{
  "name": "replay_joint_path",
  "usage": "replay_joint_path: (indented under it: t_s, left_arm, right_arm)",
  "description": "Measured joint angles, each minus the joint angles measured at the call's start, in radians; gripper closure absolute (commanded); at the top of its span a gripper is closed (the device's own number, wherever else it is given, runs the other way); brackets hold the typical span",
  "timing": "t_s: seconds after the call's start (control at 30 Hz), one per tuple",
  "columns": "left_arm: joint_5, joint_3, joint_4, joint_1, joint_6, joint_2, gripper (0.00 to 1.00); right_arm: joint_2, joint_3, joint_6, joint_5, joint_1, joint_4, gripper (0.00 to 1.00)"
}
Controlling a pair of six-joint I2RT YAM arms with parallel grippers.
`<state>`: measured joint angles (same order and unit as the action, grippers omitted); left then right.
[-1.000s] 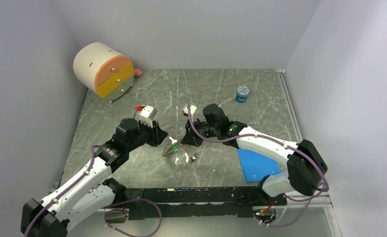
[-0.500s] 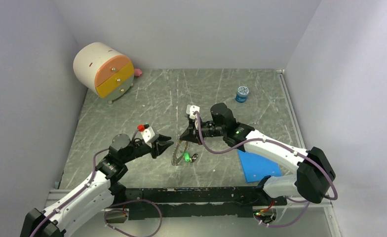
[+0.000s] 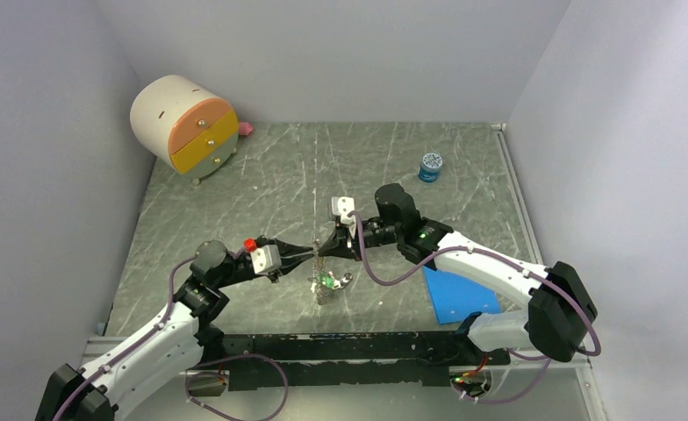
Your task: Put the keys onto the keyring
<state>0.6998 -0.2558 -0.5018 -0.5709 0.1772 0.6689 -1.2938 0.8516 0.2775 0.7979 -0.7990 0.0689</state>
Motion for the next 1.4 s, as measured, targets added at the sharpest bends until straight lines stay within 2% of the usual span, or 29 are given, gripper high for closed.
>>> replay_joint_path:
  t_s: [0.2,0.43,0.53,0.6,0.7,0.73,0.8,0.87,0.9,0.97,1.07,1.23,1.4]
  left_arm:
    - [0.031,0.0,0.01,-0.001,0.026,0.01,0.74]
    - [0.041,-0.019,0.037,-0.006,0.041,0.066,0.74]
    - [0.04,-0.027,0.049,-0.009,0.047,0.076,0.83]
    - [0.041,-0.028,0.058,-0.01,0.048,0.076,0.95]
    - [0.044,-0.029,0.065,-0.011,0.051,0.075,0.97]
    - [0.045,-0.03,0.066,-0.011,0.051,0.074,0.97]
    - [0.045,-0.03,0.066,-0.011,0.05,0.071,0.97]
    - [0.044,-0.03,0.072,-0.011,0.047,0.061,0.98]
    - [0.044,-0.029,0.074,-0.011,0.045,0.055,0.97]
    - [0.036,-0.024,0.073,-0.011,0.038,0.037,0.97]
    - [0.027,-0.003,0.055,-0.011,0.019,0.005,0.97]
    - [0.019,0.018,0.031,-0.011,0.002,-0.019,0.97]
    - [0.018,0.047,-0.015,-0.011,0.005,-0.042,0.97]
  right_arm:
    - [0.002,-0.005,0.011,0.027,0.0,0.0,1.0]
    - [0.002,-0.005,0.012,0.05,0.0,0.0,1.0]
    - [0.002,-0.005,0.012,0.051,0.0,0.0,1.0]
    - [0.002,-0.005,0.012,0.05,0.001,0.0,1.0]
    - [0.002,-0.005,0.012,0.052,0.002,0.0,1.0]
    - [0.002,-0.005,0.011,0.051,0.002,0.0,0.94]
    - [0.002,-0.008,-0.005,0.045,0.002,0.01,0.74]
    - [0.002,-0.016,-0.036,0.028,0.002,0.035,0.45]
    - [0.002,-0.021,-0.056,0.011,0.003,0.056,0.36]
    - [0.013,-0.045,-0.103,-0.04,0.007,0.113,0.26]
    - [0.055,-0.109,-0.168,-0.1,0.026,0.208,0.18]
    - [0.145,-0.21,-0.26,-0.123,0.095,0.36,0.16]
    - [0.176,-0.234,-0.279,-0.099,0.132,0.414,0.12]
